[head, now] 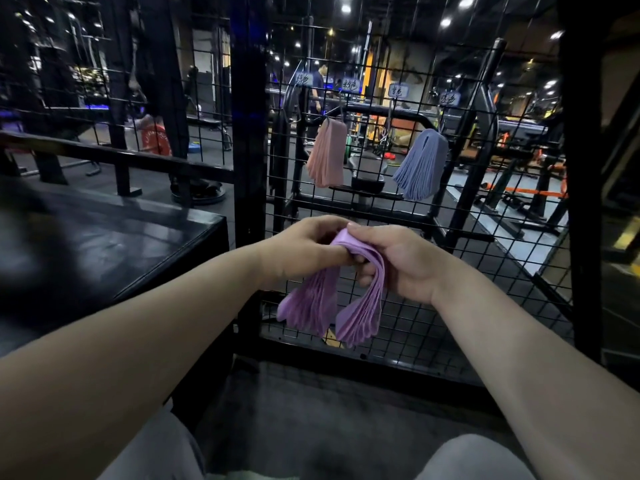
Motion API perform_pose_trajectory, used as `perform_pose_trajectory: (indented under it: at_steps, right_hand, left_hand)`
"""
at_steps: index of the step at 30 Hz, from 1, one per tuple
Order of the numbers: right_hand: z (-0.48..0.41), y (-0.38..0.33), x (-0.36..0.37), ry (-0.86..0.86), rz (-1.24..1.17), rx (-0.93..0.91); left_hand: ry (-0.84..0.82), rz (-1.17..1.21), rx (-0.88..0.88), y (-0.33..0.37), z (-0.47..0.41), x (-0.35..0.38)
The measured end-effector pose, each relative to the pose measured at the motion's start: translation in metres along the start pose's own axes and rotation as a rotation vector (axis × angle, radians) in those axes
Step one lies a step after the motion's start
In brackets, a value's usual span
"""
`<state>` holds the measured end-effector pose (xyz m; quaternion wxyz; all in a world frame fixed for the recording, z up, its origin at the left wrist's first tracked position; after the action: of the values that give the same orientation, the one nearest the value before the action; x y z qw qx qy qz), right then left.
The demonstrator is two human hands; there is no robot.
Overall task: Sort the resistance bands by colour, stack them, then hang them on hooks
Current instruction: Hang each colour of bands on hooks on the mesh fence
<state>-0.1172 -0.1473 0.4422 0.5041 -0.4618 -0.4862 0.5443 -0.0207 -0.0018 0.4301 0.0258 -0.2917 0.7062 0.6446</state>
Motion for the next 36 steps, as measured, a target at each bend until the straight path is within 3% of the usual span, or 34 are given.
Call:
perform_pose_trajectory:
  at_steps: [15, 18, 21, 23, 28, 36]
  right_hand:
    - [-0.008, -0.010, -0.007, 0.032, 0.090, 0.008]
    - [-0.012, -0.010, -0.008, 0.041, 0.022, -0.030]
    - [-0.016, -0.012, -0.008, 0.046, -0.118, -0.021]
    - [-0.019, -0.014, -0.009, 0.028, -0.138, -0.011]
    - [-0.027, -0.022, -0.015, 0.084, -0.088, -0.065]
    - [-0.049, -0.031, -0.038, 0.232, 0.245, -0.142]
  left_hand:
    - [0.049, 0.237, 0.023, -0.002, -0.016, -0.001]
    - [0.142, 0.088, 0.086, -0.003, -0.020, -0.001]
    - [0.254, -0.404, 0.152, -0.009, -0.022, -0.002]
    - [0.284, -0.597, 0.184, -0.011, -0.025, -0.001]
    - [0.329, -0.583, 0.224, -0.008, -0.038, -0.007]
    - [0.208, -0.642, 0.209, -0.004, -0.069, -0.029]
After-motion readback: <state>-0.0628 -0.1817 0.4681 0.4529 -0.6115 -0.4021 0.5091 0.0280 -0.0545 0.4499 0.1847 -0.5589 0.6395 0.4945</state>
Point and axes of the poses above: each hand's wrist, its own z-axis away from the middle knuckle, its own x-axis out of the palm, y = z × x, the point moved 1 cm from there along -z, towards the middle knuckle, and after that the axes turned 8 degrees about -y, right-handed, at the moved point
